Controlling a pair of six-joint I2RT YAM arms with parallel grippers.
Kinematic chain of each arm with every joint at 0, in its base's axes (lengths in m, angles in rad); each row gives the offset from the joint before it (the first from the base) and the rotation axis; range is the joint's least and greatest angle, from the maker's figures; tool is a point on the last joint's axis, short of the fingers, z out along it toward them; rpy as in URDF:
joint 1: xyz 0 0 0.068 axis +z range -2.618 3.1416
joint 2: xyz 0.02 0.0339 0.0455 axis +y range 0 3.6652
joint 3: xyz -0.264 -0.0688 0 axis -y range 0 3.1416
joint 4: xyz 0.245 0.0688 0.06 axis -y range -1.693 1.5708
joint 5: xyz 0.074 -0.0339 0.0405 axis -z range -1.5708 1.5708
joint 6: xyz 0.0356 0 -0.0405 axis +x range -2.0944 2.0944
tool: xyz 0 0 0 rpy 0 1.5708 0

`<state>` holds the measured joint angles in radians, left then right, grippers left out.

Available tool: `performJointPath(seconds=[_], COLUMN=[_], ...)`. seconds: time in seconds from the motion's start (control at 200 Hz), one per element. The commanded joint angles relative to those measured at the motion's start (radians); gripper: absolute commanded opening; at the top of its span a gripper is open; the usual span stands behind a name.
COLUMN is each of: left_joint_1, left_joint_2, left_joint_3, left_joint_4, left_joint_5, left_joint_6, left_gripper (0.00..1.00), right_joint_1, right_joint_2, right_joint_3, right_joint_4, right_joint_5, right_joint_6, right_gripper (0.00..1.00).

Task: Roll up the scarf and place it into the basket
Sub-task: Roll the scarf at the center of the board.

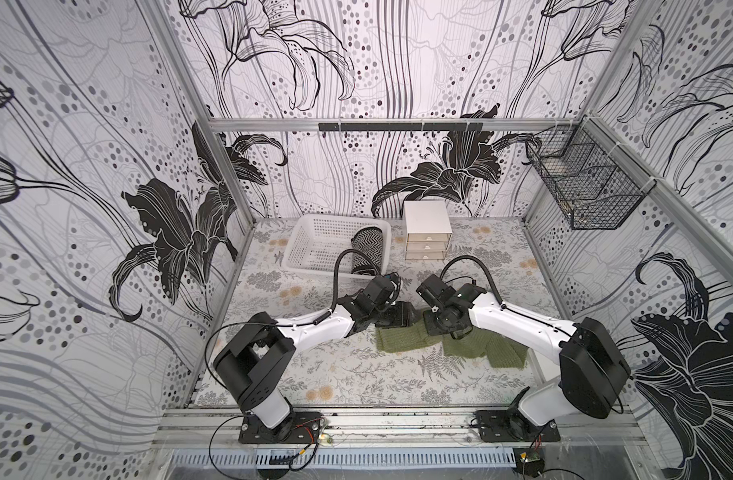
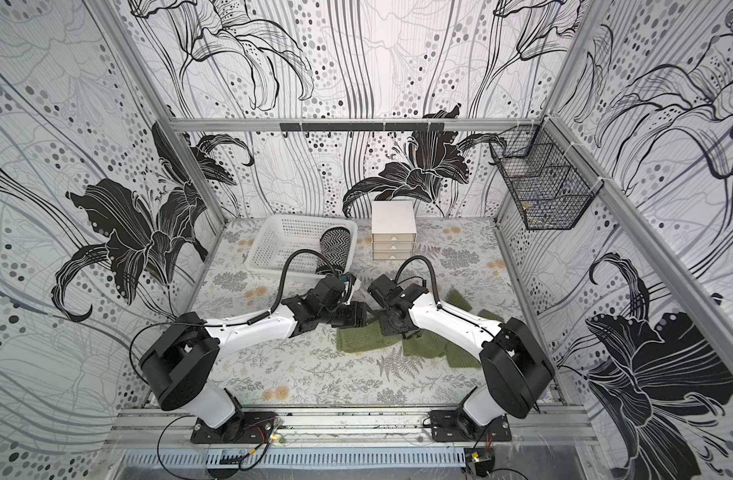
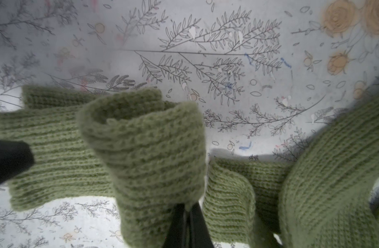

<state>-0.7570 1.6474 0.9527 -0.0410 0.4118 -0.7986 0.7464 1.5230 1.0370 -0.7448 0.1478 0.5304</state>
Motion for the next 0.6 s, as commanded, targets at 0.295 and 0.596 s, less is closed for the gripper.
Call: performJointPath(seconds=[0.295, 0.596], left_joint_1=[-0.026, -0.034], left_joint_2=[0.115, 0.188], left_joint_3=[0.06, 0.07], left_joint_4=[0.079, 0.126], left_joint_5=[0.025, 0.041], left_joint_6=[-0.067, -0.094], left_gripper=[0.55, 0.5], right_joint_1=[0.01, 0.012], right_joint_2=[-0.038, -0.064], right_joint_3=[-0.028, -0.045], right_joint_4=[0.024, 0.104], right_joint_5=[0.022, -0.051], right_joint_6=[0.049, 0.068], right_gripper=[0.0, 0.0])
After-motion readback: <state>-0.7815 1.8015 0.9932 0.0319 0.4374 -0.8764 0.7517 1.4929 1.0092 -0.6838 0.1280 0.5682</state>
